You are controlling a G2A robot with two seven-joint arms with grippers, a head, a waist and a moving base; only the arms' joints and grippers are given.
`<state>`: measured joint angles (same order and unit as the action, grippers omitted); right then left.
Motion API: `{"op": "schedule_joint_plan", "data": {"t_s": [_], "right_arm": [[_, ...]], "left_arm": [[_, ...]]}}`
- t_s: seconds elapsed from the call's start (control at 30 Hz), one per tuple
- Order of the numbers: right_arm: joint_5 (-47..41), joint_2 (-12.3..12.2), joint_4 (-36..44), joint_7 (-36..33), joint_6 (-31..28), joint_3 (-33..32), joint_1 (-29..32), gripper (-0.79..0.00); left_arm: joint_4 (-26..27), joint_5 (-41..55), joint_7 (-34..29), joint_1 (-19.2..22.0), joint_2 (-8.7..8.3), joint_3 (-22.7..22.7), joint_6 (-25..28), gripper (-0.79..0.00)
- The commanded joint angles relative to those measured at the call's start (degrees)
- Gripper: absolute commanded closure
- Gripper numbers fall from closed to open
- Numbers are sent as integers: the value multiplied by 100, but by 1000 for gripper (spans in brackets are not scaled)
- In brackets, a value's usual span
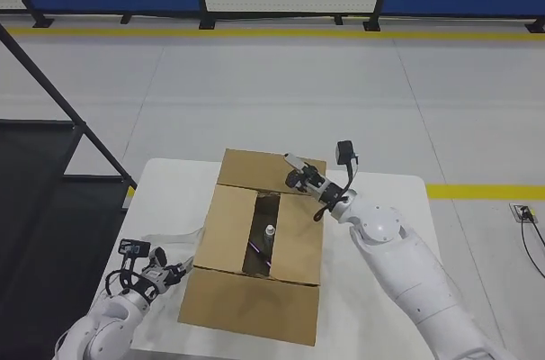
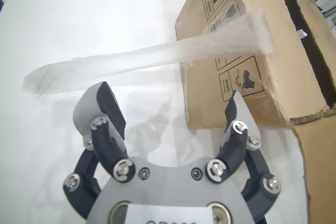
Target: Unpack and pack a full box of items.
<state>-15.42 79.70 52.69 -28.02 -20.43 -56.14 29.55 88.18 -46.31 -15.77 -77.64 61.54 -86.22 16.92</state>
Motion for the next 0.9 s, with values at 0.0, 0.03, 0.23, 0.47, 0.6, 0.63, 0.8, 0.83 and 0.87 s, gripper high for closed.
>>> {"op": "schedule_joint_plan", "data": {"t_s": [0.0,0.03,0.23,0.47,0.6,0.63,0.8,0.83,0.87], "right_arm": [[-121,-11,102,-211,32,-34,128,-785],[-174,-25,137,-380,63,-67,163,-785],[-300,-64,357,-1521,320,-50,231,-785],[-103,16,445,-1918,513,257,129,-785],[264,125,354,-1766,676,598,-3,-785],[356,157,299,-1697,724,681,-46,-785],[712,317,-58,-1219,967,982,-267,-785],[718,341,-120,-1185,983,1005,-301,-785],[721,363,-175,-1170,988,1024,-331,-785]], "left_arm": [[-13,-6,-6,37,9,63,26,-785],[-6,-25,-7,47,11,87,40,-785],[81,-65,31,-6,20,138,86,-785],[189,-80,124,-172,19,92,115,-785],[247,18,262,-302,14,-44,96,-785],[260,85,291,-337,13,-97,98,-785],[422,289,418,-570,-10,-388,227,-785],[464,322,427,-621,-15,-441,259,-785],[501,353,431,-669,-20,-490,293,-785]]}}
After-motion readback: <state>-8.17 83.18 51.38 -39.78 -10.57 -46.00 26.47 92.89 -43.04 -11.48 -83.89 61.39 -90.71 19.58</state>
